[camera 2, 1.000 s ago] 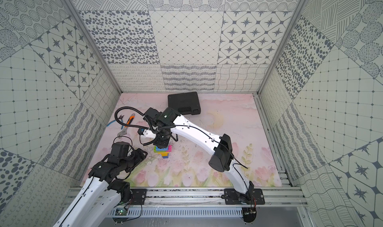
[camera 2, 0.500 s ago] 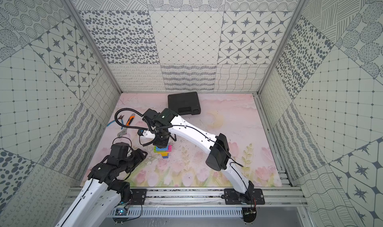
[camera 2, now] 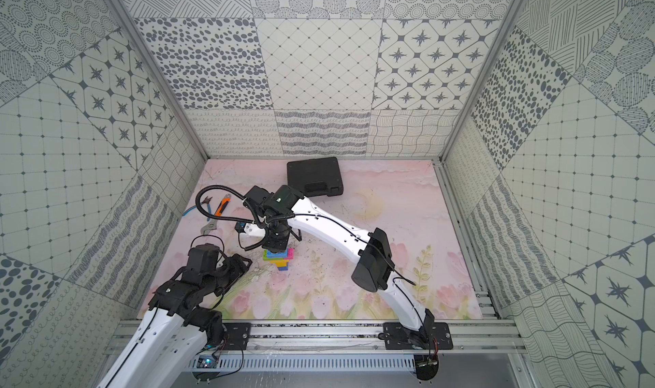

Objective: Assemble a spoon with lego
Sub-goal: Assemble the lego brick with the lego brick.

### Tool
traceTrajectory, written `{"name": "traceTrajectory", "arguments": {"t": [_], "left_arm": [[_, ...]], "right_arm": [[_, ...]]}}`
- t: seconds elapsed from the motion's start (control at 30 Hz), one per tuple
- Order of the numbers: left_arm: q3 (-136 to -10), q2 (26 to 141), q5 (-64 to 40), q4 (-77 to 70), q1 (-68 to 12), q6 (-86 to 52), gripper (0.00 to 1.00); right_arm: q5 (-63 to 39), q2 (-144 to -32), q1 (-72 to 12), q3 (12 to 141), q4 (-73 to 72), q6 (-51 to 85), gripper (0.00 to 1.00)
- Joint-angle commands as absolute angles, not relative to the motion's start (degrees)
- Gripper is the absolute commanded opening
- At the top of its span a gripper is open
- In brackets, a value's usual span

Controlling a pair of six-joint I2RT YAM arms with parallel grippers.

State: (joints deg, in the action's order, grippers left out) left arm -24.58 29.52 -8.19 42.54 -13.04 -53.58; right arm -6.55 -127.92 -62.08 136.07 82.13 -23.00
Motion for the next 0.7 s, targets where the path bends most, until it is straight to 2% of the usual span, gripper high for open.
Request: {"name": "traceTrajectory", "arguments": {"t": [0.0, 0.67], "left_arm": [[-24.35, 29.20, -7.88, 42.63, -12.81, -53.90, 0.74], [-23.14, 21.26, -3.66, 49.07, -12.82, -61.41, 0.74]], "right_arm": [[-6.07, -129.18, -62.40, 136.25, 82.04, -23.97, 0.00], [-6.15, -131.13, -63.24, 135.98, 82.31, -23.86, 0.00]]}}
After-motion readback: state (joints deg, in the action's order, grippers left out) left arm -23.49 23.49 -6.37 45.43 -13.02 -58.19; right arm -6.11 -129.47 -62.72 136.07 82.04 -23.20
